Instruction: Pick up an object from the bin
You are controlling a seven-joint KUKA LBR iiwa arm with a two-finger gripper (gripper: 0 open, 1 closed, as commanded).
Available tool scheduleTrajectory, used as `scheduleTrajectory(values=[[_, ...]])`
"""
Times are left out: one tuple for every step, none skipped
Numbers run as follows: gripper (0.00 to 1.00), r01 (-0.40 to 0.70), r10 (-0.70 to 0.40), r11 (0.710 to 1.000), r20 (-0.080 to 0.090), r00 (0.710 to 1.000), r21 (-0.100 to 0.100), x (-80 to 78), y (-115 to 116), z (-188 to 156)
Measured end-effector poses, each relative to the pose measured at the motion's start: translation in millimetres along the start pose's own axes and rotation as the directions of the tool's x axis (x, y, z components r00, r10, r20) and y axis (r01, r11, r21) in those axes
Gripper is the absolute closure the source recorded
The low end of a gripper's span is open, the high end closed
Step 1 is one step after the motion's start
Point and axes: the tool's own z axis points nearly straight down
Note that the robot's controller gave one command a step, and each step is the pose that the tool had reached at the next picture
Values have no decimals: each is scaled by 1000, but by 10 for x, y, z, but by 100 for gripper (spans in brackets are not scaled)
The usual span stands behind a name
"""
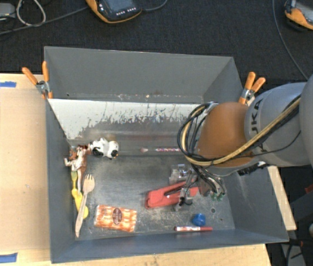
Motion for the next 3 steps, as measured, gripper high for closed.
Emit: scheduleTrajectory(values=[[100, 1, -1, 1000, 0, 1000, 0, 0, 0, 0], [100, 1, -1, 1000, -5, 1000, 0, 18, 3, -90], [100, 2, -2, 1000, -6, 1000, 0, 21, 6, -369]])
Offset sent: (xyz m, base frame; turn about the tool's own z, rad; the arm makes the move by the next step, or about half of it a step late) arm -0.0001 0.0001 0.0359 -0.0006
